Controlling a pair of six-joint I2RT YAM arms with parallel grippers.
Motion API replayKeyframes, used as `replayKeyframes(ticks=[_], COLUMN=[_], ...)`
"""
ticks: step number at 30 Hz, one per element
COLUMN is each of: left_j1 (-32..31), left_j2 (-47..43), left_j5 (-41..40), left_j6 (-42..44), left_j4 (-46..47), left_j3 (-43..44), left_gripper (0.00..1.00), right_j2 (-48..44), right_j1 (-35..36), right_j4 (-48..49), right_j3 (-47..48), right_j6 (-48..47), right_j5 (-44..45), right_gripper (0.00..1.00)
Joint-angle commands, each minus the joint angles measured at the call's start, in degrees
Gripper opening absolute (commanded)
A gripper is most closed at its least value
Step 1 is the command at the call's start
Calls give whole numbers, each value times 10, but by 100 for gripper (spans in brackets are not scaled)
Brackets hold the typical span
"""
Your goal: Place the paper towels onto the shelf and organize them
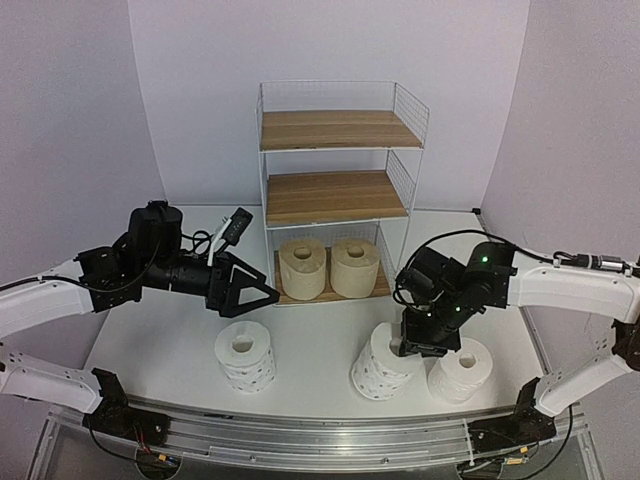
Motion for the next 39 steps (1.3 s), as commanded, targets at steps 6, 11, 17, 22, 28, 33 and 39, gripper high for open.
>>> replayKeyframes(ticks=[6,11,17,22,28,33,39], left_j1=[-24,-86,-112,-116,-117,-117,-118], left_j2=[44,72,104,123,155,157,155], left_j5=[28,6,9,47,82,161,176], left_j6=[65,128,156,175,188,210,191], left_j4=[29,14,13,25,19,25,43], left_j3=[19,35,54,69,88,86,81], left_gripper=[99,100,100,100,100,100,100], right_j2=[-4,11,42,75,104,112,131], right_j1=[-14,-25,-25,-25,-24,-24,-24], right_j4=[0,-21,-50,-84,-102,-105,-104], right_j3=[119,180,234,273,301,323,342], right_j6=[-39,-70,-145,-230,-297,-337,-359], right_j5=[-111,-176,-258,-302,-338,-350,-357], right_gripper=[19,16,12,8,2,1,0])
